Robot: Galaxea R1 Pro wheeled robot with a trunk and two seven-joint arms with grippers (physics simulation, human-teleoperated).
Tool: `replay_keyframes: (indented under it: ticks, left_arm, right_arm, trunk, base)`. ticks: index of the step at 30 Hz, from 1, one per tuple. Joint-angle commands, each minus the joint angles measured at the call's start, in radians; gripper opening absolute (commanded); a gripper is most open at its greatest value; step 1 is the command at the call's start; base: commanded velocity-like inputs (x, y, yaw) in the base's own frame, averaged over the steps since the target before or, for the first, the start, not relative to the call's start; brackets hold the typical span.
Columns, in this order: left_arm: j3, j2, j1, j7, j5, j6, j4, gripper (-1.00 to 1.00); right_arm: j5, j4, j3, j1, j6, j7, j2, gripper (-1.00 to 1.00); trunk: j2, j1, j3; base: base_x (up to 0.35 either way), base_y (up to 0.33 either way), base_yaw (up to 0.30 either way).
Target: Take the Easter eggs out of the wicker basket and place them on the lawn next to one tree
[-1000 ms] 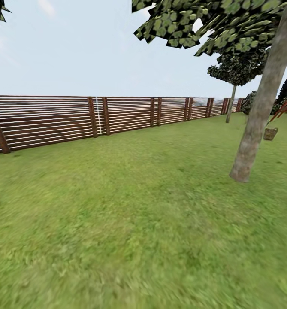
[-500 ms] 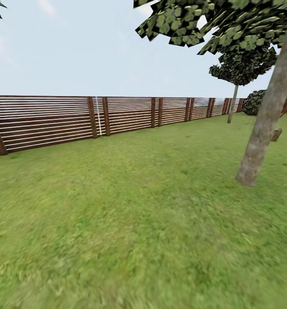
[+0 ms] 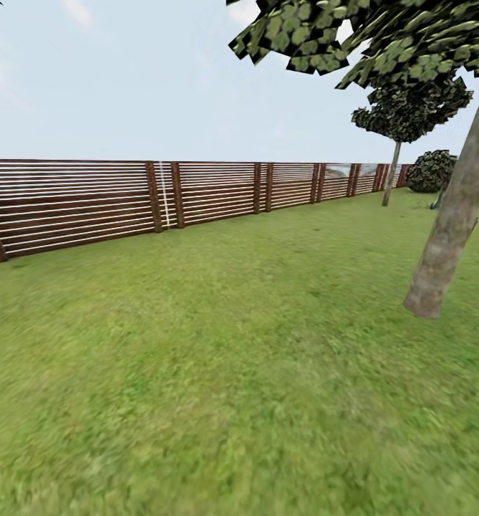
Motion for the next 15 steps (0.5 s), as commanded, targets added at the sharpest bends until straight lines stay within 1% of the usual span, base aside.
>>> replay_keyframes:
  ticks: [1,15]
  left_arm:
    - [-0.007,0.0,-0.001,0.0,0.0,-0.003,0.001,1.0]
    - [-0.009,0.001,-0.001,0.0,0.0,-0.003,0.001,1.0]
  right_arm:
    - [0.0,0.0,-0.005,0.0,0.0,0.0,0.0,1.0]
    - [-0.005,-0.002,-0.007,0.0,0.0,0.0,0.004,1.0]
  trunk:
    - [0.0,0.001,-0.001]
    - [0.0,0.001,-0.001]
  base:
    - [0.325,0.096,0.0]
    - [0.326,0.095,-0.004]
